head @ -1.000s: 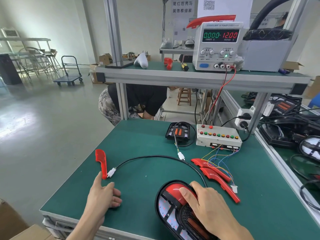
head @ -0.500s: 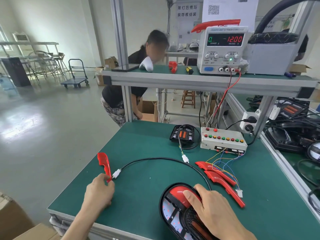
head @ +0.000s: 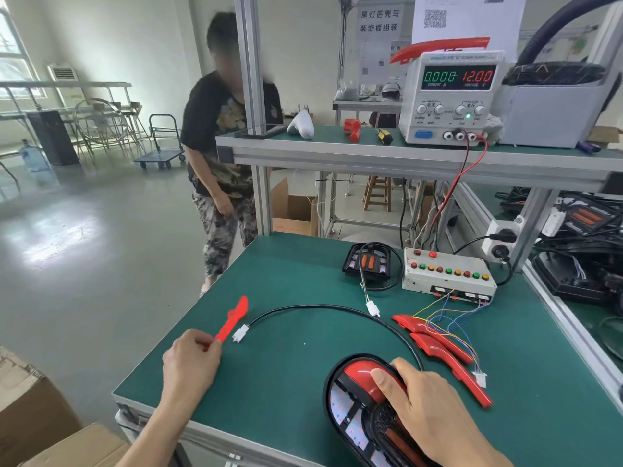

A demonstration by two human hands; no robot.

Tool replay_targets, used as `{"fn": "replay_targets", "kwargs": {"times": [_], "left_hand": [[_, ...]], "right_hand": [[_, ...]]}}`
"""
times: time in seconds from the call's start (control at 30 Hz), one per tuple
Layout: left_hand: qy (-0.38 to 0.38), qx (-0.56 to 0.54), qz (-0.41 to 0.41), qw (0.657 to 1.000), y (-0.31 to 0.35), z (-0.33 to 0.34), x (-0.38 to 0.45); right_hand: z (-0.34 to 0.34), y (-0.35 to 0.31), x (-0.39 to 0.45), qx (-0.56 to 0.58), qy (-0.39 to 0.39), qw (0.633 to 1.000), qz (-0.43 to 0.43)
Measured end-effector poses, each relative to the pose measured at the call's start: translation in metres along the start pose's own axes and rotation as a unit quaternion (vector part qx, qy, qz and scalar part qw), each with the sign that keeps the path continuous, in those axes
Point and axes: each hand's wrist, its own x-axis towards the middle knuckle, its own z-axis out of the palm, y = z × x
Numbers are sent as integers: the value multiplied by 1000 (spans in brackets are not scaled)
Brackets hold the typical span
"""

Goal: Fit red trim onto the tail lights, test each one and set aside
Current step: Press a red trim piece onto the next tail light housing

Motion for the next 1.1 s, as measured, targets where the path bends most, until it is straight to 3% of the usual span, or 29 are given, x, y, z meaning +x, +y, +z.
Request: {"fn": "replay_targets", "kwargs": {"times": [0.23,0.3,0.4,0.57,0.8,1.1], "left_hand": [[33,-124,-59,990,-11,1,2],[50,-75,-35,995,-11,-1,3],[32,89,31,995,-6,-3,4],[-37,302,85,949,-2,-6,4],[22,271,140,952,-14,-9,1],[-20,301,169,938,-19,-10,1]], "right_hand": [[0,1,0,1,-1,1000,-2],[0,2,0,5,-1,1000,-4],[1,3,-1,4,2,1000,-8],[0,3,-1,11,1,1000,-3],[1,2,-1,3,6,1000,-9],[2,4,1,4,-1,1000,-4]]}}
